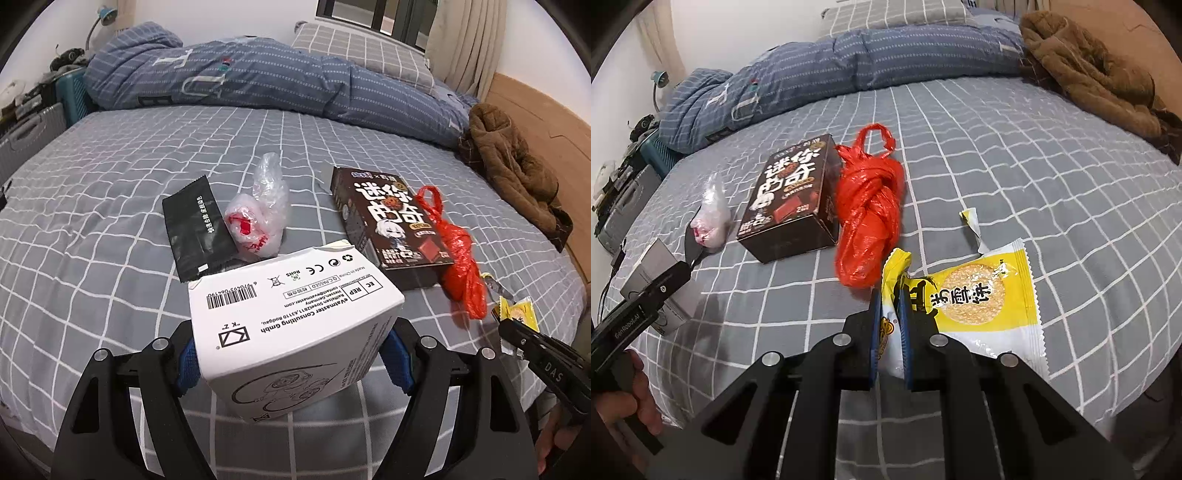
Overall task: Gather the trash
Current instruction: 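Carry the white box and yellow packet with both grippers over the black bin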
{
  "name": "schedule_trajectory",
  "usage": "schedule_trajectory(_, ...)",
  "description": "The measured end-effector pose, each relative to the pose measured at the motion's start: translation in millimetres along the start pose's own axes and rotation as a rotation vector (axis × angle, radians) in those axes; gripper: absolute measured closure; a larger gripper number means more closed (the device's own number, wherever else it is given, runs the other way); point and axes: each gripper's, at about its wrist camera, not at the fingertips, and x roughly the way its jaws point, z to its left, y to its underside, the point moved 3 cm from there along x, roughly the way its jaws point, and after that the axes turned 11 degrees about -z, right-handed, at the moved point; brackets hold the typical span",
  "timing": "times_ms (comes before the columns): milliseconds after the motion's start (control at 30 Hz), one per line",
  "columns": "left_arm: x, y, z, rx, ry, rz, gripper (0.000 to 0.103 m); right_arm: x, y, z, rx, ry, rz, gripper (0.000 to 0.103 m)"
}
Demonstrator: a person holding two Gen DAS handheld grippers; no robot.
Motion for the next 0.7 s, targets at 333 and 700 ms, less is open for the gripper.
schedule_trajectory(333,-23,12,-15,0.011,0.026,0.004,0.027,-37,2,15,-0.071,0.029,-0.081,0.094)
schedule_trajectory(700,-51,36,-23,0.023,0.036,0.017,0.027,-67,13,32,-0.158,0.051,-0.137,0.094)
